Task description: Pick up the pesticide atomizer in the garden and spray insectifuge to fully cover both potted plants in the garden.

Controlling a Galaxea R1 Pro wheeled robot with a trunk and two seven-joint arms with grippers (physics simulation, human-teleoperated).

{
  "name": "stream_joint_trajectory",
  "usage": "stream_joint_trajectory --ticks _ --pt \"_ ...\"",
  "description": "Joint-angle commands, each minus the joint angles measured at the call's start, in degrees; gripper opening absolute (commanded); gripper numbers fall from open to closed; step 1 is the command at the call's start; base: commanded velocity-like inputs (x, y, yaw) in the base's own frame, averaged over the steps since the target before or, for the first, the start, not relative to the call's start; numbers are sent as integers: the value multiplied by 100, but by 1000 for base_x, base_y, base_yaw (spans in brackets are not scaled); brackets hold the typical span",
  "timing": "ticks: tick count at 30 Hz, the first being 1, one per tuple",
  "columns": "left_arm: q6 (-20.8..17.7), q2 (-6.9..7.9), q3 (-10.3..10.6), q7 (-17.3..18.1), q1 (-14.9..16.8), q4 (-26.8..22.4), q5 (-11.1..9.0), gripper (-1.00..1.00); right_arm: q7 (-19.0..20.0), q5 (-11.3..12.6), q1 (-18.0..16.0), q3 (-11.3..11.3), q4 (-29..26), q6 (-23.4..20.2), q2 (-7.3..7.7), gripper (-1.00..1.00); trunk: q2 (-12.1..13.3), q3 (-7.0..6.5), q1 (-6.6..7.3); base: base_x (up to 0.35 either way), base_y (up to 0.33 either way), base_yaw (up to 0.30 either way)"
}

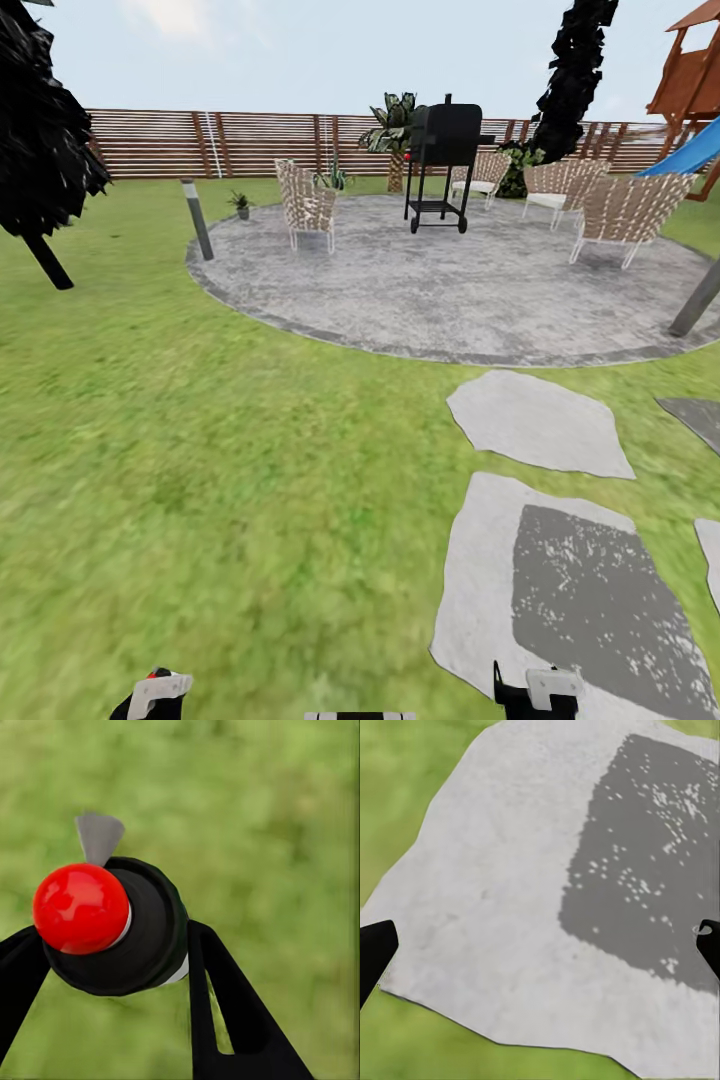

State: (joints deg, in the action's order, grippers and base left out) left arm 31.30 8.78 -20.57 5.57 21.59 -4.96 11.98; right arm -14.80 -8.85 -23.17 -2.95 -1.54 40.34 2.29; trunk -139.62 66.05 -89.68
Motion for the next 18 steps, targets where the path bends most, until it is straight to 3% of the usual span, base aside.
stream_joint_trajectory --ticks 1,18 --pt "16 1 -52 32 3 4 33 -100 -32 -62 -3 -30 5 9 -1 100 -2 5 -2 337 -75 0" --pt "16 1 -52 32 3 4 33 -100 -32 -63 -3 -30 5 9 -1 100 -2 5 -2 337 -75 0"
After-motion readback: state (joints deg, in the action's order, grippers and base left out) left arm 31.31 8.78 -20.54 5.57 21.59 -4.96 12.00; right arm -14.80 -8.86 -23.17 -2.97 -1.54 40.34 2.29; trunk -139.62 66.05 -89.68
